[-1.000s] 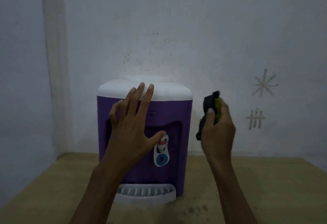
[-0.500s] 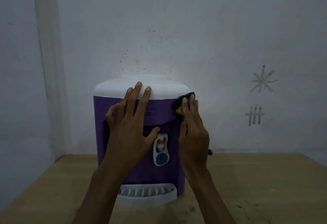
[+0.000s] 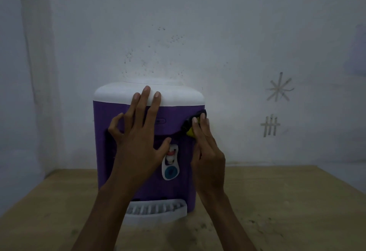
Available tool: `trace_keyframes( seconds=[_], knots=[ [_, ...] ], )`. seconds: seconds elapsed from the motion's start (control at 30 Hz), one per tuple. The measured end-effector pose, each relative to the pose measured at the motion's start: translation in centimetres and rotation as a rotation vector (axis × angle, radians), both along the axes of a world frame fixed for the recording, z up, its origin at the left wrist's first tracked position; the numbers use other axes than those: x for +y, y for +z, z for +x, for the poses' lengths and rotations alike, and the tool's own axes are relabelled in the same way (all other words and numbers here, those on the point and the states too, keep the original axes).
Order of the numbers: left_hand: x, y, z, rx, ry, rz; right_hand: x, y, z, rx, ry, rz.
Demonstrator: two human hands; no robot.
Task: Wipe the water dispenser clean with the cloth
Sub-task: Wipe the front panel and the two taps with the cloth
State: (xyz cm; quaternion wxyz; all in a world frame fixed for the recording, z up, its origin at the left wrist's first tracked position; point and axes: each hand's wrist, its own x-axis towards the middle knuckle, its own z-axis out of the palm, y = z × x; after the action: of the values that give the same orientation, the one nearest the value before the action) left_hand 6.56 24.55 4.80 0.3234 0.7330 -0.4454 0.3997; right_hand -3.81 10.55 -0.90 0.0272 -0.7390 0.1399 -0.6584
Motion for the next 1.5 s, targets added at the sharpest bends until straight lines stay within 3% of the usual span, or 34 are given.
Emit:
trace_keyframes(
  seconds=[0.1, 0.2, 0.33, 0.57, 0.93, 1.23, 1.5],
  knots=[
    [0.0, 0.0, 0.0, 0.0, 0.005, -0.013, 0.2, -0.4, -0.1, -0.047, 0.017, 0.084],
    [-0.1, -0.1, -0.1, 0.016, -0.016, -0.018, 0.6, -1.7, 0.0, 0.014, 0.002, -0.002],
    [0.2, 0.1, 0.0, 0.029, -0.022, -0.007, 0.2, -2.9, -0.1, -0.039, 0.013, 0.105],
    [0.2, 0.0, -0.1, 0.03, -0.045, -0.01, 0.0, -7.9, -0.6, 0.047, 0.004, 0.072],
    [0.8, 0.2, 0.2, 0.032, -0.075, -0.01, -1.6, 1.7, -1.9, 0.08, 0.076, 0.043],
    [1.3, 0.6, 0.2, 0.036, -0.107, -0.021, -1.0, -6.2, -4.7, 0.29, 0.058, 0.112],
    [1.0, 0.4, 0.2, 0.044, -0.122, -0.022, 1.3, -0.4, -1.6, 0.039, -0.015, 0.231]
  ],
)
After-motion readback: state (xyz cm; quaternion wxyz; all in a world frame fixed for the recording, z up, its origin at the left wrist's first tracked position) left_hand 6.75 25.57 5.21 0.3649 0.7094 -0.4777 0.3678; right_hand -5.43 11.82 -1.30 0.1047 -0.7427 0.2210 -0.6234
